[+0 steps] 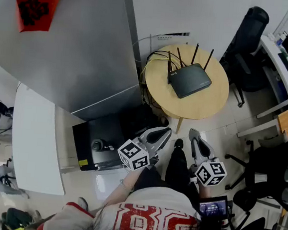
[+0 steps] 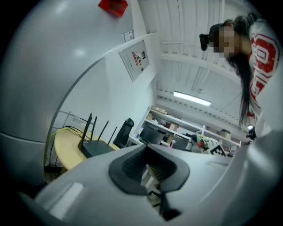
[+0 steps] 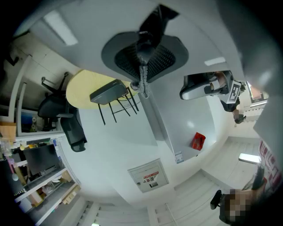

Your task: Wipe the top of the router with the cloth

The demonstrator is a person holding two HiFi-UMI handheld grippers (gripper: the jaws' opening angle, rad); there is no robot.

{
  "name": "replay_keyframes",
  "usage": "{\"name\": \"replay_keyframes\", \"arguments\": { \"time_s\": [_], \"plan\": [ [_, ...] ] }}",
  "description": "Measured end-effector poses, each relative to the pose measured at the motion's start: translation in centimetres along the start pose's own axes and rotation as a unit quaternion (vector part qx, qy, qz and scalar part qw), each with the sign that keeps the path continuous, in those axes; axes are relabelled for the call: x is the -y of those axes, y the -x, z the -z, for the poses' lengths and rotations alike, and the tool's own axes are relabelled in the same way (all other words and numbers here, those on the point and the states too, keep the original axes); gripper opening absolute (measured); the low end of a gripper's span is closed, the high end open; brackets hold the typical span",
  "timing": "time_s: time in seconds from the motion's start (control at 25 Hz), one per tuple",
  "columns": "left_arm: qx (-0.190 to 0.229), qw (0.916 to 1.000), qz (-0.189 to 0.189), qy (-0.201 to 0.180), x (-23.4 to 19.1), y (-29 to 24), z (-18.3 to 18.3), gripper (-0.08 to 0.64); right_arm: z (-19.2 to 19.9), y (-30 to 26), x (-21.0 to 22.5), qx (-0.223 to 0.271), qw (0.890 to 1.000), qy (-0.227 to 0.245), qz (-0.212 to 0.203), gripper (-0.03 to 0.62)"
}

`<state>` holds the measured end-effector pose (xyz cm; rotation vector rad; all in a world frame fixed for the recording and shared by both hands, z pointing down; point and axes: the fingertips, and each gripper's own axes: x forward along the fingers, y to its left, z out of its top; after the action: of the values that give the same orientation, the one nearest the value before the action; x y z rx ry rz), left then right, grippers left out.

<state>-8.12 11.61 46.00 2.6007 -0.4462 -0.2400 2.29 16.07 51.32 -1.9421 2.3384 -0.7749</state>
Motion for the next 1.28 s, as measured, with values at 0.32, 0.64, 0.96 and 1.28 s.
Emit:
{"name": "replay_keyframes", "arguments": {
  "time_s": [0.32,0.64,0.96,1.28],
  "plan": [
    [0.028,0.9961,-0.084,-0.007,-7.5,-4.0,-2.6,-0.005,-4.4,-9.5,4.8,-0.02,0.997,0.026,-0.066,0.041],
    [0.091,0.9817,-0.166,-0.021,-11.2,-10.7,-6.8,-0.005,-8.3,-17.2,10.3,-0.083,0.977,0.105,-0.164,0.041],
    [0.08,0.9718,-0.221,-0.018,-12.0,-11.0,-5.5,-0.005,-6.9,-24.4,12.0,-0.147,0.955,0.131,-0.22,0.041],
    [0.085,0.9568,-0.277,-0.017,-13.9,-8.3,-6.7,-0.005,-4.1,-29.5,11.4,-0.202,0.935,0.156,-0.245,0.042]
  ]
}}
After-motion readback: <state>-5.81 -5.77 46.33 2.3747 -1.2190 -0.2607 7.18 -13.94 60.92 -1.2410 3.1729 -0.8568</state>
